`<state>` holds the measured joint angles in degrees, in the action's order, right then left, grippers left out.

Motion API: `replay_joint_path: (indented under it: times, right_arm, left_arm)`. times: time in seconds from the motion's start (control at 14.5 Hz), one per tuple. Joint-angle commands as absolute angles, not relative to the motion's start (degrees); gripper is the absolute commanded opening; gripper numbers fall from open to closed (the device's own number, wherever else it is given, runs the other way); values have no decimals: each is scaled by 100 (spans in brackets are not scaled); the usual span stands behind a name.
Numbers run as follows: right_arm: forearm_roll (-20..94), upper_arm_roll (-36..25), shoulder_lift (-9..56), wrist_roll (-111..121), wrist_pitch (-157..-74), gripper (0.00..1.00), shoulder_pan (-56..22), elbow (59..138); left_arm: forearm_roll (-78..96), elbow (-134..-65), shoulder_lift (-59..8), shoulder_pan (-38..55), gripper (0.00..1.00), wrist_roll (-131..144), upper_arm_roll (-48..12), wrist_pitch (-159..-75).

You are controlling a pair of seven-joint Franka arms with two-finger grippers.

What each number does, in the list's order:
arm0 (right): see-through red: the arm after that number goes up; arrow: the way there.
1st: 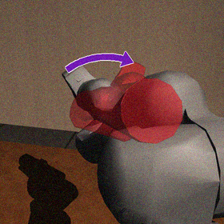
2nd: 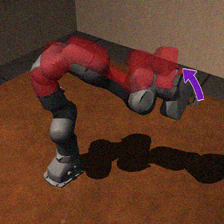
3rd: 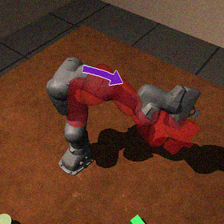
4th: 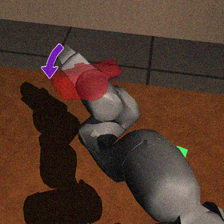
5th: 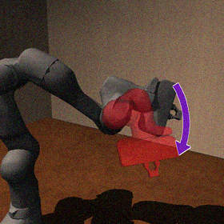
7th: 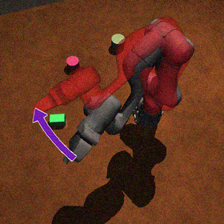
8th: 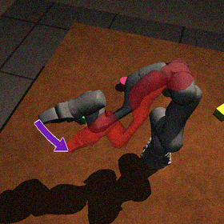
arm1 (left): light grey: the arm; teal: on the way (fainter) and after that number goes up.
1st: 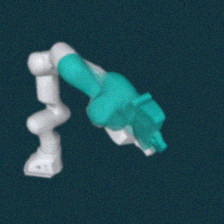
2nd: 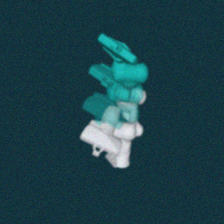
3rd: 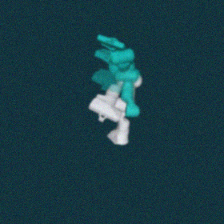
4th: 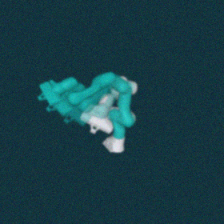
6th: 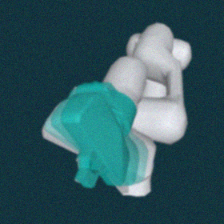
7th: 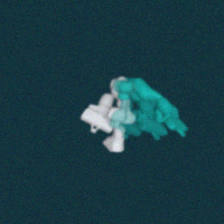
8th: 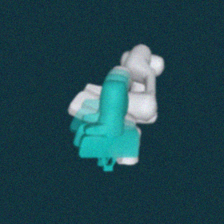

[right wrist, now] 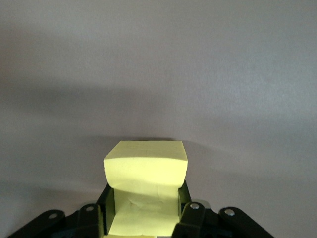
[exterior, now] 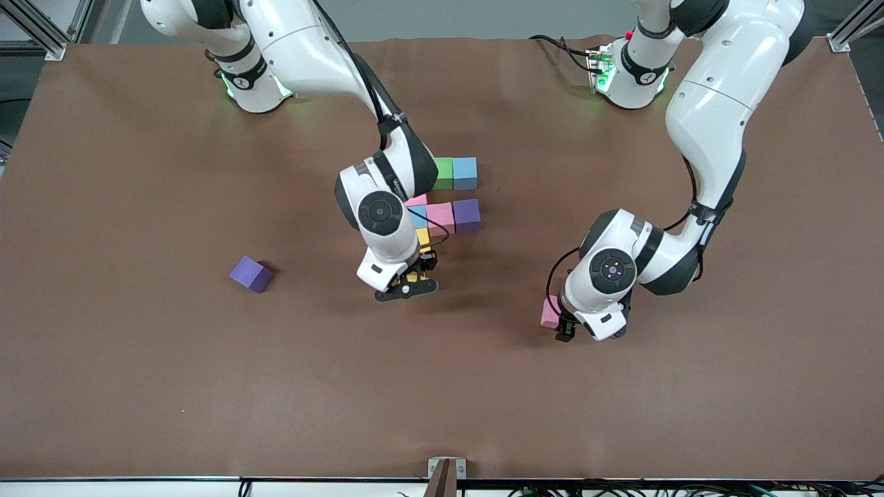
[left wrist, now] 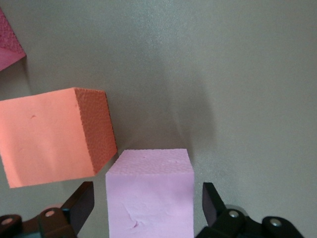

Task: Arrange 11 blocks into digit 3
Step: 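Carry the yellow cube toward the cube block with the right gripper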

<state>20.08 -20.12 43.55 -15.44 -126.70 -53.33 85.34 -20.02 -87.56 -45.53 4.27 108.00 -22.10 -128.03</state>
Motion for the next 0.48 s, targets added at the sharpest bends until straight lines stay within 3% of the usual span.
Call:
replay_joint_path:
  times: [0.0, 0.14, 0.41]
  right_arm:
    - [2048, -2004, 4008, -1485, -12972, 3, -5493, 9061]
    - [2057, -2004, 4025, -1555, -13174, 3, -5528, 9132]
    - [2057, -1995, 4060, -1591, -13298, 3, -5563, 9158]
  left_arm:
    - [-1969, -8798, -4553, 378, 53, 10749, -2232, -12867]
    - [-1943, -8772, -4535, 395, 33, 10767, -2232, -12867]
    - [-1907, -8710, -4465, 422, 29, 10784, -2241, -12815]
